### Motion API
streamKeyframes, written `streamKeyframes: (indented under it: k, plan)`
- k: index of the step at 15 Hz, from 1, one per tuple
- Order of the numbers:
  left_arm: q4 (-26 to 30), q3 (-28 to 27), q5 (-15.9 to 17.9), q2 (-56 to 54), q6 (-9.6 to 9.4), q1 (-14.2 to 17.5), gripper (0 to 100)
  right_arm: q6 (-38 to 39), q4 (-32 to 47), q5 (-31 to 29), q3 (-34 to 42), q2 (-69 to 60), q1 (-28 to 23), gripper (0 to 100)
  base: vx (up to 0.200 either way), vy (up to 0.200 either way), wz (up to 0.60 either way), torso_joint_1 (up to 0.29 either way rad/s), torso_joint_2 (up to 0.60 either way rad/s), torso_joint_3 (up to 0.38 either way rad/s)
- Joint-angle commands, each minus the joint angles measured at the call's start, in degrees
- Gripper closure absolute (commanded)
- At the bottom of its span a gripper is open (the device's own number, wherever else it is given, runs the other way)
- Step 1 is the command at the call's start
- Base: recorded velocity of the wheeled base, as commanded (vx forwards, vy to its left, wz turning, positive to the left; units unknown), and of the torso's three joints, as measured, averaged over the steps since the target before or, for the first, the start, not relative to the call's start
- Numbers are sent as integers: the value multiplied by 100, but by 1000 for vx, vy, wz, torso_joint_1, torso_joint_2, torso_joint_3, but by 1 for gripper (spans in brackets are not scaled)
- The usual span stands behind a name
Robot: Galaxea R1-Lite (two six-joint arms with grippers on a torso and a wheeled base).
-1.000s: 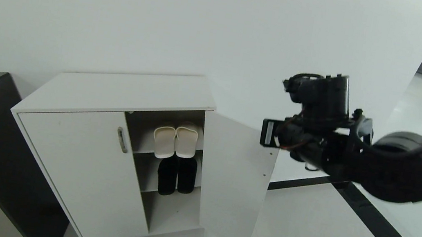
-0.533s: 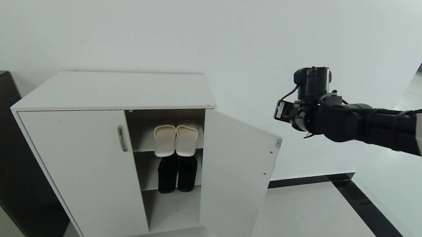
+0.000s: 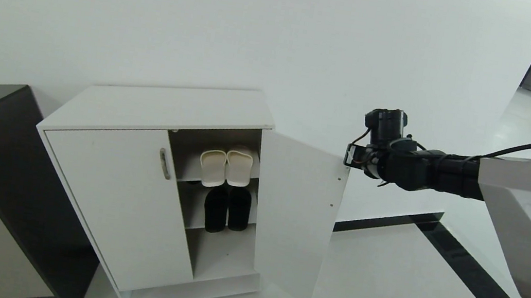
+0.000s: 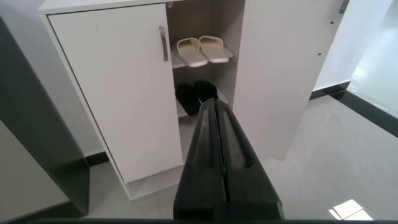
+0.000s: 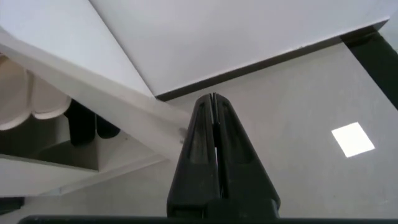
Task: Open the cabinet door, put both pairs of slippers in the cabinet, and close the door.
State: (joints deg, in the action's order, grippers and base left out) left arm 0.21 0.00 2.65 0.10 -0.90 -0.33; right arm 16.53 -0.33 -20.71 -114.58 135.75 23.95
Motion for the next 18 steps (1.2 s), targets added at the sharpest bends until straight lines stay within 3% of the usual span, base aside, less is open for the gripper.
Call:
streamKeyframes:
  k: [1, 4, 14, 18]
  plan:
    - [6, 0, -1, -1, 2, -2, 100, -9, -108, 15, -1, 118, -40, 100, 0, 0, 0, 0, 0, 0]
    - [6, 0, -1, -1, 2, -2, 100, -89, -503, 85, -1, 276, -110, 100, 0, 0, 0, 0, 0, 0]
    - [-3, 0, -1, -1, 2, -2, 100, -62, -477, 217, -1, 21, 101, 100, 0, 0, 0, 0, 0, 0]
    - [-3, 0, -1, -1, 2, -2, 100, -36, -547, 217, 1140, -787, 637, 100, 0, 0, 0, 0, 0, 0]
